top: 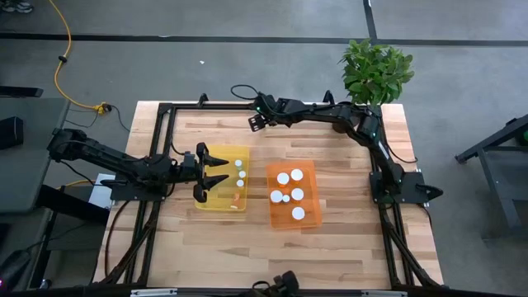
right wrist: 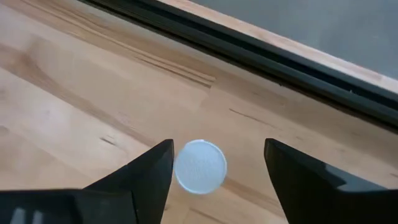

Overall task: Pick and place medicine bottles into bin by pill shape (circle, oval)
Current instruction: Put the orange bottle pill into the orange bin

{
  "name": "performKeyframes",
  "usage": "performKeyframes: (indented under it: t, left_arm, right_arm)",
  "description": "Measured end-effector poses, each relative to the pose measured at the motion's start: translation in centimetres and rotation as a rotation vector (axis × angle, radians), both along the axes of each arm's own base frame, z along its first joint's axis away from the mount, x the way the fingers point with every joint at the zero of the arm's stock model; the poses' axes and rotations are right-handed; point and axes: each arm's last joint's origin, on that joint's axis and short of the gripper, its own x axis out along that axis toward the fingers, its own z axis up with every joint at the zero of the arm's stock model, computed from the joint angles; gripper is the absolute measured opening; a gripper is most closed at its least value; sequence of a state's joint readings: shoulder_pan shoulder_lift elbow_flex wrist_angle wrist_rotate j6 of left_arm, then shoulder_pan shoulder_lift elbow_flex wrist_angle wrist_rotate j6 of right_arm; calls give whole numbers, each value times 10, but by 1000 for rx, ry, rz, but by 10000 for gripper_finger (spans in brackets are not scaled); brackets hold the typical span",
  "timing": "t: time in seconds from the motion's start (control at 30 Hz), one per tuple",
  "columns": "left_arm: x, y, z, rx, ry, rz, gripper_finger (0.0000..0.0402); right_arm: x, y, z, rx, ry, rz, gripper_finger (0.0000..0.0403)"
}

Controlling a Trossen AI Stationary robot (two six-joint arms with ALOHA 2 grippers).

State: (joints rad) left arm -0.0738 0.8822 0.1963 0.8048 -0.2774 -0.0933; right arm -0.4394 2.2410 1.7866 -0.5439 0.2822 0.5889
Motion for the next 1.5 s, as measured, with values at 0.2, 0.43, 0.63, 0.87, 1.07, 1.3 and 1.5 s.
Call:
performKeyframes:
  t: [0.2, 0.43, 0.63, 0.87, 1.07, 1.3, 1.5]
  left_arm:
    - [0, 0, 0, 0, 0, -1, 218]
    - [0, 0, 0, 0, 0, -2, 218]
    - [0, 0, 0, 0, 0, -2, 218]
    - [0, 0, 0, 1, 0, -2, 218]
    - [0, 0, -1, 2, 13, -1, 218]
    - [0, 0, -3, 2, 27, -1, 218]
    - [1, 0, -8, -21, 81, -11, 218]
  right_arm:
    - [-2, 1, -1, 16, 18, -2, 225]
    - [-1, 2, -1, 7, 23, 18, 199]
    - [-1, 3, -1, 0, 32, 34, 159]
    - [-3, 6, 2, -9, 80, 90, 106]
    - [-10, 20, 23, -20, 139, 172, 100]
    - [-31, 57, 70, -113, 304, 238, 105]
    - [-44, 106, 101, -181, 392, 297, 104]
